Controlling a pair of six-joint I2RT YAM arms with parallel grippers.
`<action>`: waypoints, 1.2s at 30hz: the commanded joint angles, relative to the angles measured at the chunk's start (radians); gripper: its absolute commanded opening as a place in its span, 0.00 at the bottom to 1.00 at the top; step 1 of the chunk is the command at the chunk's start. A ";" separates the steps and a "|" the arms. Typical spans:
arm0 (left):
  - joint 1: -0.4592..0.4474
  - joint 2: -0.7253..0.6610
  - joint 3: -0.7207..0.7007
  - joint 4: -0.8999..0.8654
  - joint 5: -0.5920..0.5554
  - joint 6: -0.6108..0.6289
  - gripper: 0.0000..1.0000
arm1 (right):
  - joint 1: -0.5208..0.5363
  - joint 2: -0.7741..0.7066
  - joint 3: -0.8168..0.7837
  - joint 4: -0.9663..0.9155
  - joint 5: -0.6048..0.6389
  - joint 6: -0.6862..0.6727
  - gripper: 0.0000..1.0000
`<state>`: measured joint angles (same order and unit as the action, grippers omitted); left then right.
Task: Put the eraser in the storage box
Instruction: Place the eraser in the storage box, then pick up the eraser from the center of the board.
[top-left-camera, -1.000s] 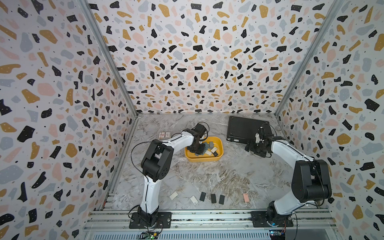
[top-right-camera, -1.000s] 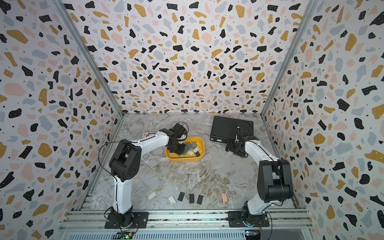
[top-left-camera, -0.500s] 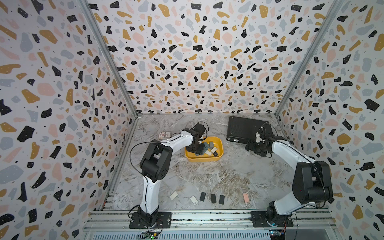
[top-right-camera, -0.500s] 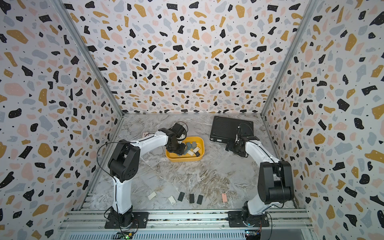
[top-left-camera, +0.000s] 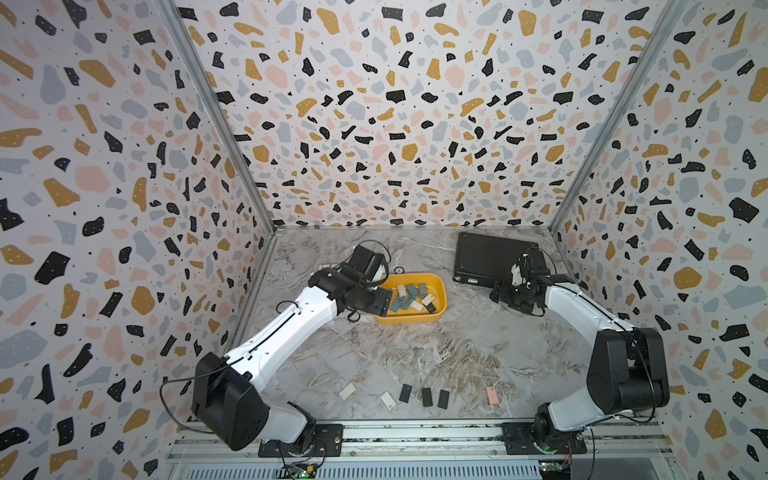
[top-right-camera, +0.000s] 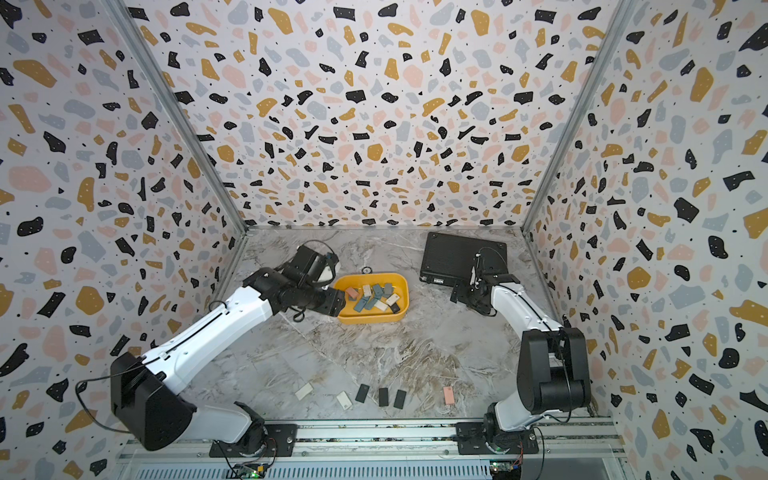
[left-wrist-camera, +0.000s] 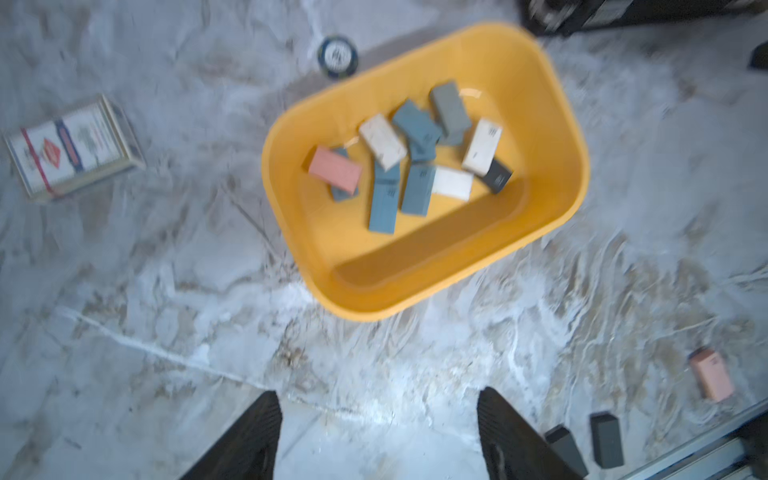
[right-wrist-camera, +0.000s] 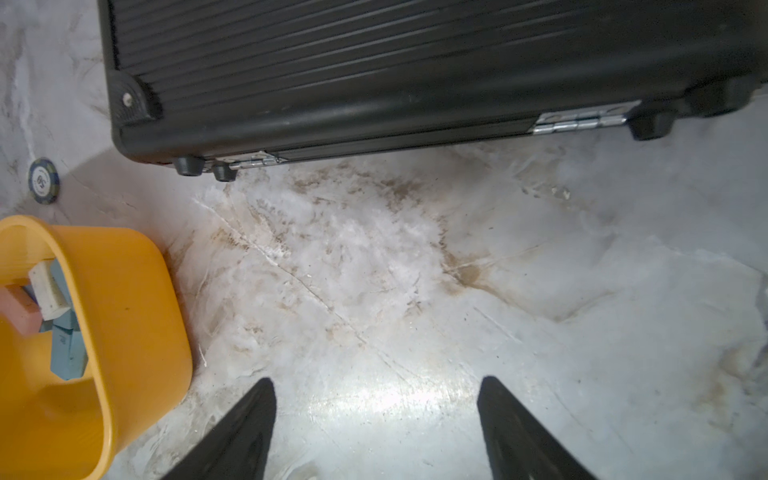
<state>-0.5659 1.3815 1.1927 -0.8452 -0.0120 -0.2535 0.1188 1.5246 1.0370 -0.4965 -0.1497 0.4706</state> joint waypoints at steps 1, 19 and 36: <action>-0.018 -0.044 -0.127 -0.063 -0.032 -0.105 0.75 | 0.054 -0.044 -0.003 -0.012 0.013 -0.012 0.79; -0.031 -0.123 -0.357 0.310 -0.127 -0.202 0.86 | 0.482 -0.296 -0.178 -0.300 0.282 0.144 0.77; 0.070 -0.254 -0.375 0.473 -0.077 -0.144 0.99 | 1.021 -0.459 -0.393 -0.497 0.468 0.634 0.76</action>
<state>-0.5098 1.1503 0.8051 -0.4023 -0.0917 -0.4252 1.1217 1.0676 0.6575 -0.9722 0.3004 1.0195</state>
